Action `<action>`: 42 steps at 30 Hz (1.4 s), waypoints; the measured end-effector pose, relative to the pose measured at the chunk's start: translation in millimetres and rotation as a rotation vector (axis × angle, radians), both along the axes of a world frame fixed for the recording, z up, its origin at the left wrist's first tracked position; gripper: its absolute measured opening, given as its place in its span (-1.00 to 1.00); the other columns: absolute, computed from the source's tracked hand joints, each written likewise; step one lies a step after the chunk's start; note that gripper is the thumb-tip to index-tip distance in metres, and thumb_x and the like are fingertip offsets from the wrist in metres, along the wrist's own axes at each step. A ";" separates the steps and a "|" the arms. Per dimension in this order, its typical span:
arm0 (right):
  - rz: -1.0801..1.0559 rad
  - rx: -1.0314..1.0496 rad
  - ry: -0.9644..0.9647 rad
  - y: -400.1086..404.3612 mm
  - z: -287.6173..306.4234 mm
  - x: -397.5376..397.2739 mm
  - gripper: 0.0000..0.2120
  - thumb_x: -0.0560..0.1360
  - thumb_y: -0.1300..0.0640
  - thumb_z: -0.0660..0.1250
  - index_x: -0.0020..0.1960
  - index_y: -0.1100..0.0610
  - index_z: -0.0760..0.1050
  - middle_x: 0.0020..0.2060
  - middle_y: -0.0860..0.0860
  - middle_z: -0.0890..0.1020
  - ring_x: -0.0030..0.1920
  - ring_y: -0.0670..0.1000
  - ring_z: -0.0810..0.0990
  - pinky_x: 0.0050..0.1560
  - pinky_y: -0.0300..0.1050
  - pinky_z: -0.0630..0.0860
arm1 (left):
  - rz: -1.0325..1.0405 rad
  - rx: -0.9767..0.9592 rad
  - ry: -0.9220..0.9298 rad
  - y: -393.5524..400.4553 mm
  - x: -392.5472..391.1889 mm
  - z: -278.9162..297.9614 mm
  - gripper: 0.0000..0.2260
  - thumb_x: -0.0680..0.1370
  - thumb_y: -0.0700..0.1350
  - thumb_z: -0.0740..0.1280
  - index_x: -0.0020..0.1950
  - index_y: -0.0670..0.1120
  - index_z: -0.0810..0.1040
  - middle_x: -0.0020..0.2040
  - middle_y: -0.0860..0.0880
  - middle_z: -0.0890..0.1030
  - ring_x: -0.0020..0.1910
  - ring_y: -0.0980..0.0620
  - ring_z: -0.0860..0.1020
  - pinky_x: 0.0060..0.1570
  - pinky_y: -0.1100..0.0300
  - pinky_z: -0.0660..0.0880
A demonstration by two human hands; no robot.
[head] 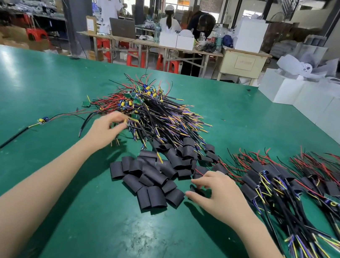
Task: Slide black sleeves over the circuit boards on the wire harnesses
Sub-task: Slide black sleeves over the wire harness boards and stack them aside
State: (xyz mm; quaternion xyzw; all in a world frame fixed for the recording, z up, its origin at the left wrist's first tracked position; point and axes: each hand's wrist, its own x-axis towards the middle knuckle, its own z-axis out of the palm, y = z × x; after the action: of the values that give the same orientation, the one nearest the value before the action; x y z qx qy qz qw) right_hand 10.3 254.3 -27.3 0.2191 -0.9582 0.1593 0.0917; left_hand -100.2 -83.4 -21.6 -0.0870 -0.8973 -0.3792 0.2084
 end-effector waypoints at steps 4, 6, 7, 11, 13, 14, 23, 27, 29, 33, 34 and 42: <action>-0.005 0.003 -0.031 2.0 2.5 -0.4 -0.67 0.41 -0.19 0.39 0.04 0.00 0.66 -0.13 -0.03 0.60 -0.09 -0.01 0.54 -0.04 -0.08 0.48 | 0.021 0.483 0.097 3.3 14.1 26.5 -0.92 0.61 -0.25 0.28 0.05 -0.18 0.55 -0.10 -0.06 0.64 -0.09 0.17 0.60 0.08 0.32 0.49; -0.019 -0.021 -0.058 5.1 4.5 -0.9 -0.68 0.36 -0.17 0.44 0.01 0.00 0.68 -0.17 -0.03 0.61 -0.14 -0.01 0.55 -0.07 -0.07 0.50 | 0.082 0.661 0.177 4.2 22.4 43.6 -0.86 0.62 -0.24 0.24 -0.07 -0.08 0.55 -0.20 -0.02 0.60 -0.23 0.17 0.56 -0.07 0.29 0.50; -0.024 -0.021 -0.073 7.1 5.5 -1.4 -0.67 0.34 -0.18 0.46 -0.02 0.02 0.68 -0.18 -0.02 0.61 -0.16 0.00 0.56 -0.08 -0.06 0.50 | 0.108 0.710 0.191 4.2 26.8 51.5 -0.81 0.62 -0.22 0.23 -0.11 -0.02 0.56 -0.25 0.02 0.58 -0.32 0.20 0.53 -0.19 0.30 0.48; -0.029 -0.043 -0.126 13.5 8.7 -1.9 -0.64 0.28 -0.17 0.52 -0.03 0.01 0.68 -0.18 -0.05 0.61 -0.19 -0.05 0.57 -0.07 -0.06 0.50 | 0.050 0.572 0.079 9.1 48.8 61.1 -0.75 0.61 -0.14 0.21 -0.20 -0.03 0.62 -0.45 0.10 0.50 -0.51 0.20 0.35 -0.52 0.36 0.25; -0.043 -0.051 -0.138 14.0 9.2 -1.8 -0.68 0.30 -0.15 0.51 -0.01 -0.05 0.68 -0.21 -0.09 0.59 -0.21 -0.08 0.55 -0.07 -0.09 0.50 | -0.018 0.389 0.025 13.5 59.7 48.7 -0.77 0.59 -0.06 0.27 -0.19 -0.07 0.63 -0.43 0.02 0.43 -0.44 0.11 0.29 -0.45 0.26 0.19; -0.053 -0.053 -0.139 13.7 9.2 -1.8 -0.70 0.31 -0.15 0.51 0.00 -0.07 0.67 -0.23 -0.10 0.58 -0.22 -0.09 0.54 -0.07 -0.10 0.50 | -0.049 0.307 0.012 15.1 64.2 40.6 -0.78 0.58 -0.03 0.31 -0.19 -0.08 0.63 -0.42 -0.01 0.39 -0.42 0.10 0.26 -0.42 0.22 0.17; -0.047 -0.086 -0.150 15.9 7.4 -4.2 -0.64 0.30 -0.14 0.53 0.04 -0.02 0.67 -0.24 -0.12 0.55 -0.25 -0.13 0.52 -0.10 -0.17 0.45 | -0.143 0.207 -0.149 23.2 79.8 1.3 -0.84 0.56 -0.23 0.36 -0.20 -0.06 0.61 -0.32 -0.03 0.65 -0.45 0.03 0.53 -0.37 0.30 0.48; -0.026 -0.049 -0.140 16.0 7.7 -4.0 -0.63 0.31 -0.16 0.52 0.05 -0.02 0.66 -0.19 -0.05 0.58 -0.20 -0.09 0.52 -0.09 -0.15 0.43 | -0.157 0.192 -0.169 26.6 83.8 -3.7 -0.80 0.54 -0.29 0.35 -0.15 -0.02 0.66 -0.30 0.01 0.68 -0.42 0.15 0.54 -0.33 0.34 0.47; -0.011 -0.036 -0.148 16.8 8.6 -4.0 -0.60 0.30 -0.19 0.52 0.06 -0.03 0.66 -0.18 -0.07 0.57 -0.19 -0.11 0.51 -0.13 -0.22 0.40 | -0.152 0.140 -0.145 28.5 84.6 -3.7 -0.83 0.53 -0.24 0.39 -0.17 0.00 0.66 -0.31 0.09 0.67 -0.38 0.23 0.53 -0.30 0.35 0.43; 0.021 -0.011 -0.136 16.6 9.3 -4.2 -0.68 0.33 -0.14 0.50 0.00 0.02 0.68 -0.21 -0.07 0.56 -0.23 -0.11 0.53 -0.22 -0.27 0.36 | -0.158 0.068 -0.120 30.7 87.6 -4.6 -0.90 0.47 -0.12 0.48 -0.21 0.06 0.65 -0.22 0.20 0.66 -0.20 0.26 0.57 -0.10 0.31 0.41; 0.020 -0.004 -0.125 16.5 9.2 -3.8 -0.70 0.34 -0.12 0.49 -0.01 0.02 0.68 -0.21 -0.07 0.56 -0.24 -0.11 0.53 -0.21 -0.25 0.38 | -0.160 0.043 -0.110 31.2 88.4 -5.3 -0.88 0.47 -0.13 0.48 -0.22 0.07 0.65 -0.22 0.21 0.66 -0.18 0.25 0.57 -0.07 0.30 0.41; -0.046 -0.046 -0.055 21.1 15.0 -2.1 -0.85 0.40 -0.02 0.42 -0.11 0.02 0.68 -0.28 -0.05 0.59 -0.26 -0.05 0.54 -0.12 -0.06 0.51 | -0.290 0.072 -0.129 31.6 92.3 0.1 -0.90 0.53 -0.11 0.42 -0.17 0.06 0.63 -0.24 0.00 0.62 -0.43 0.17 0.33 -0.36 0.35 0.27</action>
State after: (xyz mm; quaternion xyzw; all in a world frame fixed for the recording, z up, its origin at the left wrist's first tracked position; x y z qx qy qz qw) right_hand 8.2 275.4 -12.3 0.1901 -0.9613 0.1852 0.0739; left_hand -8.0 -51.8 -21.4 -0.1835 -0.8727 -0.4422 0.0963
